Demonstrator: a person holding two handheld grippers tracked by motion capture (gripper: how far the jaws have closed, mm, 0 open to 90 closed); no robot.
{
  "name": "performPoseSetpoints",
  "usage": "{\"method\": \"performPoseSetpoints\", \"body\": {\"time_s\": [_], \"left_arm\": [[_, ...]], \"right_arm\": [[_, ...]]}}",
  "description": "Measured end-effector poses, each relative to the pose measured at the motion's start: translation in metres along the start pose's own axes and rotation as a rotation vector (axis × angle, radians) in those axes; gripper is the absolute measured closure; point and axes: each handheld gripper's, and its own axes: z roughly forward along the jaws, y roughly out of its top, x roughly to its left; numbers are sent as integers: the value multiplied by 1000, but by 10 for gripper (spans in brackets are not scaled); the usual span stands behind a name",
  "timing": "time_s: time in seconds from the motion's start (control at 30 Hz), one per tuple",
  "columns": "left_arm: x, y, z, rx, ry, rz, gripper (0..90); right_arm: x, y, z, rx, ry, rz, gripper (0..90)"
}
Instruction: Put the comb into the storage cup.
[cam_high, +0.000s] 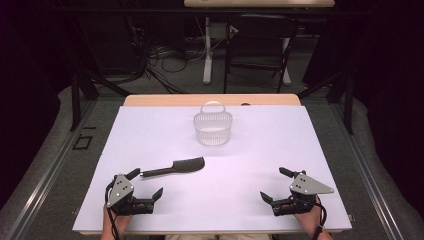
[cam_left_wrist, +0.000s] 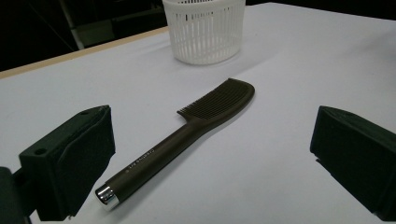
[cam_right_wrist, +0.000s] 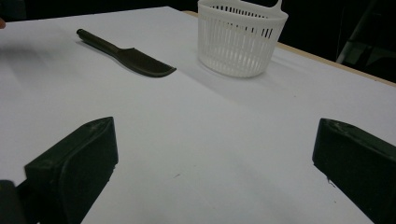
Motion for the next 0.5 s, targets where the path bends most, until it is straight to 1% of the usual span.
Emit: {"method": "performPoseSetpoints", "body": {"time_s": [0.1,0.37,0.5], "left_arm": [[-1,1,1,1,0,11,0],[-3,4,5,12,5,20,0],[-2,7,8,20,5,37,0]], "right_arm": [[0,0,0,-1,-1,-1,0],[-1,-1,1,4,4,-3,0],[-1,-1,2,4,6,-4,0]]}}
